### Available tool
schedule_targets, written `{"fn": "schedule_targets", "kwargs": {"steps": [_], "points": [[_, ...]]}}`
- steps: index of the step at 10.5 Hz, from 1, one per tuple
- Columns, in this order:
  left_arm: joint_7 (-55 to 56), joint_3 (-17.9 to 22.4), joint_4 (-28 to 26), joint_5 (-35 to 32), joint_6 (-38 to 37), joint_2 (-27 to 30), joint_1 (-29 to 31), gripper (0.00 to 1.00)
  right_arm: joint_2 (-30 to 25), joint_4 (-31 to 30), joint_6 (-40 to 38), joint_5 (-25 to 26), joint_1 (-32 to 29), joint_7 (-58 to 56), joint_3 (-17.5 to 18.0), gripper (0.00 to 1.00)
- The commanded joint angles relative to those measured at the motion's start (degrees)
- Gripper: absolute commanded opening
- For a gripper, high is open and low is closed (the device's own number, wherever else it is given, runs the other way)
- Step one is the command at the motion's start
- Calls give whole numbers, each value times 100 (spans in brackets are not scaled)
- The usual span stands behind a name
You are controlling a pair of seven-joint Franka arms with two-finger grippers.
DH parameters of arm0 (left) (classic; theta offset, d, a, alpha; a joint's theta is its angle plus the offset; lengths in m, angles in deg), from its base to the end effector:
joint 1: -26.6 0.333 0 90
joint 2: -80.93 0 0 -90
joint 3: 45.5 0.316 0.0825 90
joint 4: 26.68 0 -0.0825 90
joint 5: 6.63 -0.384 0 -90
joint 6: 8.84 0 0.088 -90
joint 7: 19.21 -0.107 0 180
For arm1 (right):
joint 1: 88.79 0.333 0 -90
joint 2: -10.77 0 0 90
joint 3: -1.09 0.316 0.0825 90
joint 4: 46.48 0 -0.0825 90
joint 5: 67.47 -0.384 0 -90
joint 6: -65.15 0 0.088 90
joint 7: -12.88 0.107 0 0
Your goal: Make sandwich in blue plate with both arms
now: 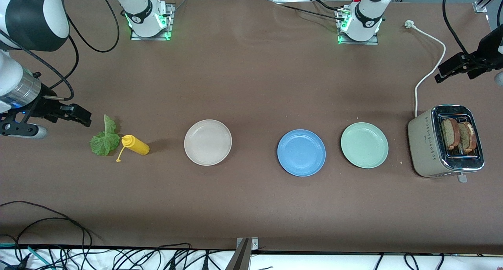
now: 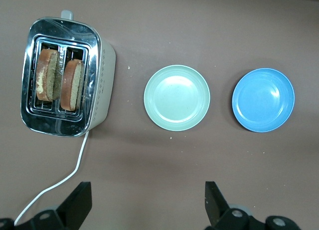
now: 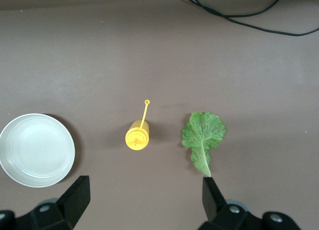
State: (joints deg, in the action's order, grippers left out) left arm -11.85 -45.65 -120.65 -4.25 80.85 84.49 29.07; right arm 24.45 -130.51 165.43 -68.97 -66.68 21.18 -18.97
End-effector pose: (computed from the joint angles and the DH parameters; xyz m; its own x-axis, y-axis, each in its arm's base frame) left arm 0.5337 0.0171 0.6253 0.9857 0.1678 -0.0178 0.1684 -0.9849 0.0394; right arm 0.6346 0.0491 0.5558 0.9928 -0.0995 0.0663 -0.1027 -0.9936 0.0461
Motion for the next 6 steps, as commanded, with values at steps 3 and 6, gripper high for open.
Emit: {"fn": "schedule_targets", "kwargs": {"steps": [3,6], "points": [[-94,6,116,-142,-119,-48,96,100,-6,44,-43,71,56,41,3,100],[-94,6,107,-212,-118,-75,105,100,12,53,-35,71,56,40,3,100]]}}
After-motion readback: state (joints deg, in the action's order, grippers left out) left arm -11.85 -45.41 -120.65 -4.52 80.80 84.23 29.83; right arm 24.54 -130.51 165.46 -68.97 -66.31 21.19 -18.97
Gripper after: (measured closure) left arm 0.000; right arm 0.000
